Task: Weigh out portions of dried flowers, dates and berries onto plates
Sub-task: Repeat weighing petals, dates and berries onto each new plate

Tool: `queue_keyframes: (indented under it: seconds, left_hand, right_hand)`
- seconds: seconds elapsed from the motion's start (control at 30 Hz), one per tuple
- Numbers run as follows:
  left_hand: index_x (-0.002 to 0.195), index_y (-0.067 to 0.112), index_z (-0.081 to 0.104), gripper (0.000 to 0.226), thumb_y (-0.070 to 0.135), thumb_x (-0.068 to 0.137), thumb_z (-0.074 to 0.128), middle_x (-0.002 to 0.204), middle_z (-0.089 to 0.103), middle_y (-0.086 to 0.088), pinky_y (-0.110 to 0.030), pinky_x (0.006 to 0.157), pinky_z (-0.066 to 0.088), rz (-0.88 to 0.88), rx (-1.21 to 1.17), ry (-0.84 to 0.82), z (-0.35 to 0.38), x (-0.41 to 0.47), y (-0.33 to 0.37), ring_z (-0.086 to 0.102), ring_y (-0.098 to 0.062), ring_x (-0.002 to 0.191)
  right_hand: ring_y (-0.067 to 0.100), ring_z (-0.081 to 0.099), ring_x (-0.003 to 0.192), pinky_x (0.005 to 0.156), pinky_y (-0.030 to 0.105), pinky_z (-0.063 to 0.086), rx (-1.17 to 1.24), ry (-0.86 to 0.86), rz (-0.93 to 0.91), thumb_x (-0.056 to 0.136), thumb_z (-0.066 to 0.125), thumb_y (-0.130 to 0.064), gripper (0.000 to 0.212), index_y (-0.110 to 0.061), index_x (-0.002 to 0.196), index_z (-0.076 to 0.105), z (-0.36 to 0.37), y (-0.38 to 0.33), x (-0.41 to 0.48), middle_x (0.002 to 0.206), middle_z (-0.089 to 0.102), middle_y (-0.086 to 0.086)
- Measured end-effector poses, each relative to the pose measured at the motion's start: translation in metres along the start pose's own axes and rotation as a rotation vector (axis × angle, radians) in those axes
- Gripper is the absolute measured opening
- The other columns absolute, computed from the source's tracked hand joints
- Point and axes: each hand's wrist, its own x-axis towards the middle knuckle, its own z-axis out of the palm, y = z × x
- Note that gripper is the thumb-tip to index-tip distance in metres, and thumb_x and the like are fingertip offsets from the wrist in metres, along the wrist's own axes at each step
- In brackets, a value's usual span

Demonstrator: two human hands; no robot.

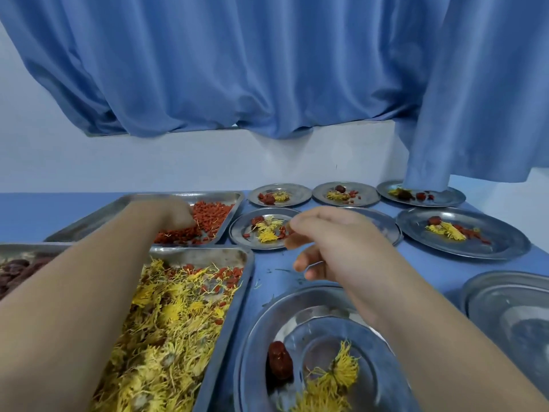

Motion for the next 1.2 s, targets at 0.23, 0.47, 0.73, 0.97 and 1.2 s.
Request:
queue_keyframes:
  seconds: [0.23, 0.47, 0.73, 0.97, 1.2]
  left_hand:
    - [0.149, 0.019, 0.037, 0.047, 0.025, 0.103, 0.037, 0.156, 0.033, -0.01, -0.046, 0.115, 0.024, -0.022, -0.008, -0.052, 0.027, 0.022, 0.018, 0.033, -0.029, 0.141]
    - [0.091, 0.022, 0.069, 0.02, 0.012, 0.095, 0.052, 0.098, 0.066, -0.006, -0.036, 0.07, 0.056, 0.005, -0.19, -0.135, 0.016, 0.026, 0.014, 0.065, -0.027, 0.088]
    - [0.119, 0.031, 0.062, 0.04, 0.01, 0.086, 0.068, 0.105, 0.061, -0.003, -0.036, 0.072, 0.053, -0.046, -0.296, -0.268, 0.006, 0.026, 0.008, 0.06, -0.023, 0.094]
    - [0.128, 0.027, 0.06, 0.044, 0.01, 0.088, 0.066, 0.089, 0.055, 0.002, -0.028, 0.059, 0.051, -0.044, -0.199, -0.19, 0.015, 0.022, 0.024, 0.058, -0.021, 0.08]
    - [0.088, 0.021, 0.07, 0.021, 0.001, 0.086, 0.066, 0.094, 0.062, -0.005, -0.029, 0.06, 0.048, -0.052, -0.261, -0.151, 0.019, 0.022, 0.019, 0.058, -0.024, 0.084]
  right_hand:
    - [0.012, 0.056, 0.05, 0.045, 0.024, 0.044, 0.091, 0.069, 0.026, 0.088, 0.06, -0.02, 0.01, -0.016, 0.082, 0.068, -0.015, -0.004, 0.002, 0.071, 0.071, 0.001]
    - [0.011, 0.057, 0.048, 0.046, 0.024, 0.044, 0.066, 0.069, 0.061, 0.087, 0.06, -0.021, 0.011, -0.017, 0.08, 0.068, -0.011, -0.001, 0.003, 0.07, 0.07, 0.0]
    - [0.009, 0.057, 0.048, 0.046, 0.023, 0.044, 0.05, 0.077, 0.064, 0.087, 0.059, -0.021, 0.012, -0.016, 0.089, 0.069, -0.012, -0.004, 0.002, 0.072, 0.071, -0.001]
    - [0.007, 0.057, 0.046, 0.045, 0.021, 0.045, 0.034, 0.069, 0.07, 0.087, 0.057, -0.02, 0.013, -0.015, 0.085, 0.069, -0.011, -0.004, 0.002, 0.077, 0.071, 0.001]
    - [0.007, 0.056, 0.045, 0.045, 0.021, 0.045, 0.018, 0.061, 0.069, 0.087, 0.056, -0.018, 0.014, -0.015, 0.085, 0.07, -0.012, -0.003, 0.002, 0.072, 0.07, -0.001]
